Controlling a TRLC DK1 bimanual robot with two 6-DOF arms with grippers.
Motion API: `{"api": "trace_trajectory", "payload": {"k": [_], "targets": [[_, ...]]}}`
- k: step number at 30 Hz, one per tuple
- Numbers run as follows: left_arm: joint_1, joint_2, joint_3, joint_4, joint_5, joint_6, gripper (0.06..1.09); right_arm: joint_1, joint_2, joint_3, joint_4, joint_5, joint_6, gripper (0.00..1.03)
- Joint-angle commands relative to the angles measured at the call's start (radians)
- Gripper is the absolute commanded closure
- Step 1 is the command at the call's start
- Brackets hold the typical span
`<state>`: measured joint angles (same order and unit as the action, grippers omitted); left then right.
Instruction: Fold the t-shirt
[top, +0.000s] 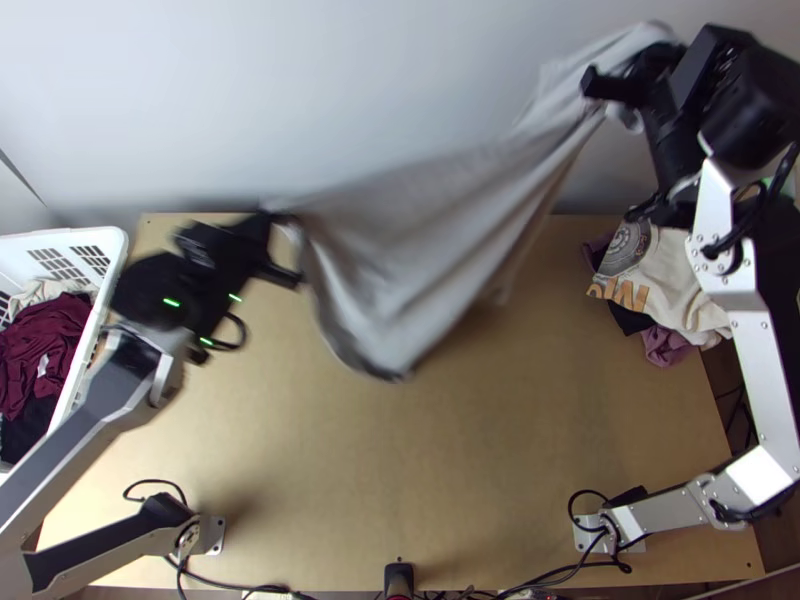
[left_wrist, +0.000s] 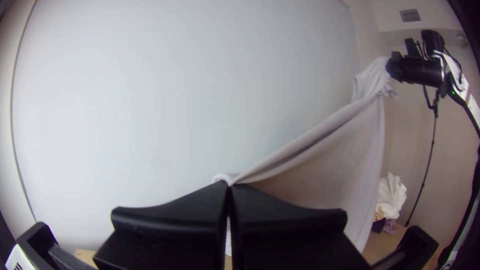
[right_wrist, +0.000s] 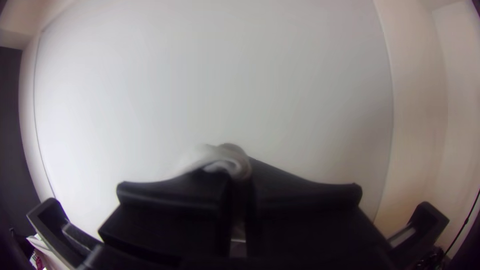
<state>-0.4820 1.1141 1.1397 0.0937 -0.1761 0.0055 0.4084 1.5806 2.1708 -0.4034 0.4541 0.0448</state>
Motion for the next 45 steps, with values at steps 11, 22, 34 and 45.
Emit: {"api": "trace_trajectory", "payload": {"k": [11,22,34,45], "targets": [[0.287,-0.123,0.121,-0.028,0.015,-0.018,1.05,0.063,0.064,0.112,-0.058,0.012,-0.011,1.0],[0.206,-0.195,0.018,-0.028,0.015,0.024,1.05,0.188,-0.013,0.012,-0.17,-0.063,-0.048,1.0],[0.194,-0.402,0.005,-0.038,0.001,0.045,1.05,0.239,-0.266,0.027,-0.384,-0.106,-0.037,1.0],[0.189,-0.612,0.035,-0.095,-0.003,-0.002,1.05,0.121,-0.496,0.083,-0.66,-0.256,0.159,1.0]]}}
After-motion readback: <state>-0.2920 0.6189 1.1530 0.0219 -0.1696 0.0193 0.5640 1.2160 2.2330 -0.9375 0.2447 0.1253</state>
